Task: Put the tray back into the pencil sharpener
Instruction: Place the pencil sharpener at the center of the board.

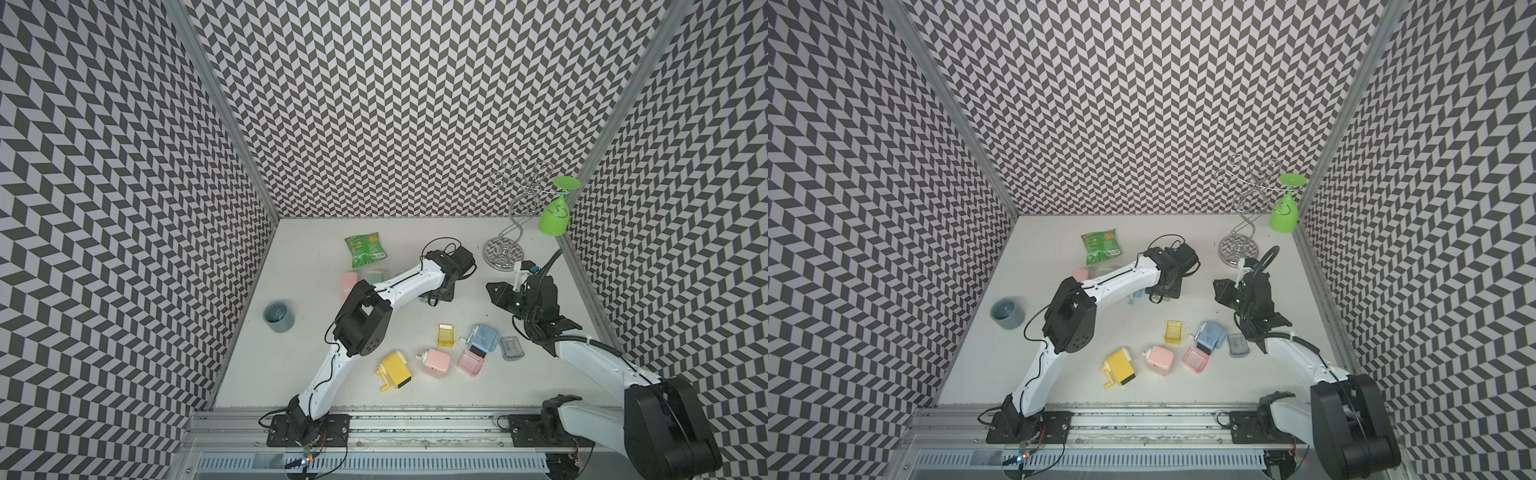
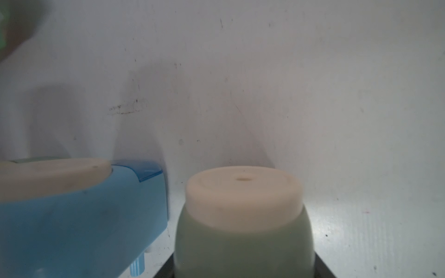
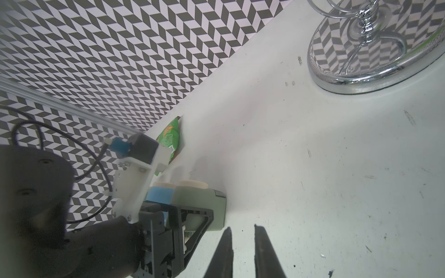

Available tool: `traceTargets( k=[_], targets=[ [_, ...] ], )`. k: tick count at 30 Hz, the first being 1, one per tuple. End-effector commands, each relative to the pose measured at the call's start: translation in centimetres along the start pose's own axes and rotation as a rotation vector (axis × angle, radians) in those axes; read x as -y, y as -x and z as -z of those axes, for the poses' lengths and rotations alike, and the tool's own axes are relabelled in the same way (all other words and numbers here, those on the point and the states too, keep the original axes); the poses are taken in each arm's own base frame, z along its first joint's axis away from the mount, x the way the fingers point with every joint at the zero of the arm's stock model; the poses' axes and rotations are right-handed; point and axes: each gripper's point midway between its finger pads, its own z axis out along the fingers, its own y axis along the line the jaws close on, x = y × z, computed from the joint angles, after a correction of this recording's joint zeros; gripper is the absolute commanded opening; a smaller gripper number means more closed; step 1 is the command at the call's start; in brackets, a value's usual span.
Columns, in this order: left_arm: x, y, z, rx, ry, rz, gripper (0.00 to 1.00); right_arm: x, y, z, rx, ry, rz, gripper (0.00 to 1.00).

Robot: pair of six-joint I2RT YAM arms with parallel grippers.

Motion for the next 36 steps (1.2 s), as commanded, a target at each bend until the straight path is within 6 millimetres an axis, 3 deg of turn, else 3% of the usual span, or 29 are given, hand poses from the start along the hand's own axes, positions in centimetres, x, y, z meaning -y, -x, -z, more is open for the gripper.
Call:
traceTargets(
  k=[1,9,10,11,18,26,31,36],
  targets=[
    [0.0,0.6,0.8,0.019,-0.033,0.040,0.44,-0.2,0.7,0.3,0.033,0.006,0.012,0.18],
    [-0.2,1.0,0.9,0.026,-0.042,0.051,0.78,-0.2,0.8,0.6,0.041,0.003,0.016,0.19],
    [-0.2,1.1,0.9,0.027,-0.043,0.050,0.93,-0.1,0.8,0.6,0.039,0.003,0.017,0.19],
    [-0.1,1.2,1.1,0.033,-0.047,0.051,0.98,-0.2,0.8,0.5,0.039,0.003,0.016,0.19],
    [-0.2,2.6,2.8,0.093,-0.057,0.055,0.99,-0.3,0.8,0.6,0.038,0.006,0.021,0.20],
    [-1.0,6.1,9.9,0.313,-0.061,0.067,1.00,0.1,1.0,0.9,0.049,-0.022,0.033,0.20],
    [-3.9,7.1,15.4,0.535,0.071,0.078,0.99,0.3,1.3,1.4,0.058,-0.049,0.084,0.21],
    [-7.3,6.8,18.4,0.693,0.093,0.103,1.00,-0.6,0.8,1.8,0.034,-0.006,0.150,0.21]
  ],
)
